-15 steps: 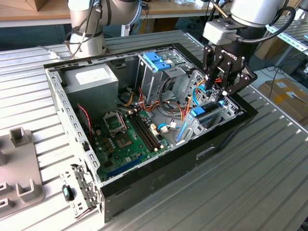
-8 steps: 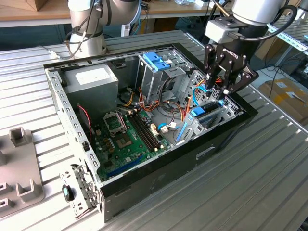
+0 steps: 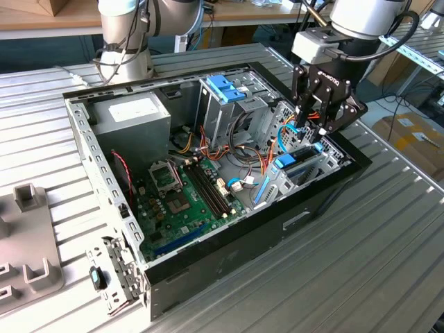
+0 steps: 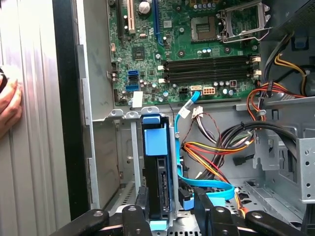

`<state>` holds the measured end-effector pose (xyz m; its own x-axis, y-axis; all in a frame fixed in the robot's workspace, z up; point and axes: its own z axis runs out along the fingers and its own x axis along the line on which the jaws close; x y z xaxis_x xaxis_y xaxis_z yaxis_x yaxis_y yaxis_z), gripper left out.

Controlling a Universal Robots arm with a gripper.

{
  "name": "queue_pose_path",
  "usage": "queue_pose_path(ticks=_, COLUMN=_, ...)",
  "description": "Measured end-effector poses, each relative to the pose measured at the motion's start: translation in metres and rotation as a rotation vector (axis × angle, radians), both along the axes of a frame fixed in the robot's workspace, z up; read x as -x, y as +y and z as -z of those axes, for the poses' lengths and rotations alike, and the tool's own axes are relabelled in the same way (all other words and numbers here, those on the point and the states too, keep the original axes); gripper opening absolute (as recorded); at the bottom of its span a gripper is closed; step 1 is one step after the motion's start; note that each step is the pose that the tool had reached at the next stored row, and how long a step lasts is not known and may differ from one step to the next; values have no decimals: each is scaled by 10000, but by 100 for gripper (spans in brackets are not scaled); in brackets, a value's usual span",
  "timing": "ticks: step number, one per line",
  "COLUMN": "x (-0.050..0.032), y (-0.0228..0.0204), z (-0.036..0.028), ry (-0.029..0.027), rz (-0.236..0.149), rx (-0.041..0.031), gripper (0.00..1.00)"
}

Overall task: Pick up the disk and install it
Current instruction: 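Insert the first disk wire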

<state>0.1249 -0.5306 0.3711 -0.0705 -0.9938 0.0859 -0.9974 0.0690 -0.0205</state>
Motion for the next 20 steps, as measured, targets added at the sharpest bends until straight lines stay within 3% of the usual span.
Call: queue_pose_path(ticks=20, x=0, y=7, z=36, ry=0, rz=-2, rx=1, gripper=49)
